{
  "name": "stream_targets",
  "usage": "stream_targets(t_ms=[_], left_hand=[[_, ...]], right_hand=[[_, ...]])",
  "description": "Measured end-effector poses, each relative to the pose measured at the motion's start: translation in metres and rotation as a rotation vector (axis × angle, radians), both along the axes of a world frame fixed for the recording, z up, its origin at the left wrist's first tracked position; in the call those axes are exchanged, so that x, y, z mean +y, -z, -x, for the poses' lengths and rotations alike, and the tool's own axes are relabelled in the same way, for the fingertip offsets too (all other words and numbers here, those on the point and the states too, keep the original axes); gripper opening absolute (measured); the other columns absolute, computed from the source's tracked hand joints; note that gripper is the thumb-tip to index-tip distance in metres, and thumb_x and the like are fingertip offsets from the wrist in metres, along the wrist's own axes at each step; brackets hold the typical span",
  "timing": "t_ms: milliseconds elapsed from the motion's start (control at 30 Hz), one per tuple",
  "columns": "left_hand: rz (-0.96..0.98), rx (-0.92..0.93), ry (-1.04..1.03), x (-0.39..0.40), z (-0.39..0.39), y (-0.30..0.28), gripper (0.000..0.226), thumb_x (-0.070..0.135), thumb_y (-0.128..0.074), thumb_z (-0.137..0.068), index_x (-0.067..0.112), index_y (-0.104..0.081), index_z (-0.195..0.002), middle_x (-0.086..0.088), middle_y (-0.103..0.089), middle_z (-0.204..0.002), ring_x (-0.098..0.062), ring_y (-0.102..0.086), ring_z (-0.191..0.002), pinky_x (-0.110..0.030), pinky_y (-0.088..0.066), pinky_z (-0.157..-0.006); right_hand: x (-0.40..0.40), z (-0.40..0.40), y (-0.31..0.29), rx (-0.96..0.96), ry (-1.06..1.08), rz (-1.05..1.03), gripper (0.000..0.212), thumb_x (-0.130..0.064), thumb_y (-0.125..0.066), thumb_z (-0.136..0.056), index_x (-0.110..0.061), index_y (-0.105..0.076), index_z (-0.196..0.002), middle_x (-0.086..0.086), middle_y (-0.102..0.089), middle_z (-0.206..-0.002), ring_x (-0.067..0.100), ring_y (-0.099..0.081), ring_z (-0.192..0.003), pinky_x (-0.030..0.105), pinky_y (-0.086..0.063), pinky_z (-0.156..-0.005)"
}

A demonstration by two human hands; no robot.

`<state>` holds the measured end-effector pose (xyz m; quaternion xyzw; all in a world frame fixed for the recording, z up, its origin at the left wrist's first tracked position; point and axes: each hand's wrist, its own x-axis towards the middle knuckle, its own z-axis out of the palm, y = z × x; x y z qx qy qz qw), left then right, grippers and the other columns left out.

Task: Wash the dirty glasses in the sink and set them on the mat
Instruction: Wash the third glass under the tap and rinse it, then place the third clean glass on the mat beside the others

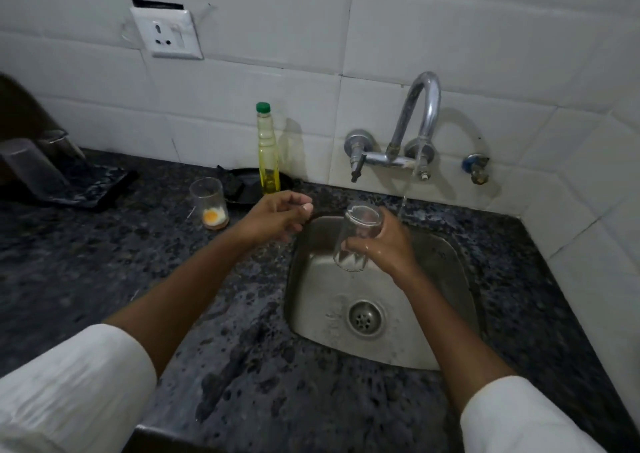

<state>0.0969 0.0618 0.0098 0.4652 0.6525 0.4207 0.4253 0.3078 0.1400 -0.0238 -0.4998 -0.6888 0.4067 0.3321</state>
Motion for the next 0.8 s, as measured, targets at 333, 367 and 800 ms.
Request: stream_targets(t_ms=[333,367,800], left_hand=[[-0.047,-0.069,-0.224,-0.064,0.140,-0.016,0.017,0.026,-0.067,-0.092,0.024,-0.067,-0.109,-0.007,-0.073,-0.112,-0.014,-0.066,-0.085,-0.028,-0.053,-0.066],[-0.052,-0.059,-0.271,-0.078,0.167,-0.016,0.016,0.025,-0.067,-0.092,0.023,-0.067,-0.108,-0.007,-0.074,-0.110,-0.015,-0.066,-0.084,-0.025,-0.053,-0.062],[-0.004,-0.081,-0.643,-0.171,0.431,0.028,0.015,0.026,-0.063,-0.095,0.024,-0.063,-0.109,-0.002,-0.072,-0.110,-0.012,-0.062,-0.082,-0.028,-0.048,-0.070]], right_hand=[[-0.013,0.148,-0.038,-0.064,-0.297,-0.099,0.059,-0.022,-0.094,-0.041,-0.023,-0.067,-0.094,-0.002,-0.072,-0.095,0.017,-0.066,-0.089,0.038,-0.056,-0.079],[-0.017,0.182,-0.038,-0.073,-0.343,-0.109,0.061,-0.022,-0.095,-0.041,-0.022,-0.068,-0.095,-0.002,-0.072,-0.096,0.017,-0.067,-0.090,0.038,-0.056,-0.079],[-0.049,0.528,-0.014,-0.185,-0.529,-0.184,0.064,-0.034,-0.096,-0.040,-0.017,-0.064,-0.092,-0.004,-0.066,-0.088,0.015,-0.059,-0.080,0.027,-0.047,-0.065]])
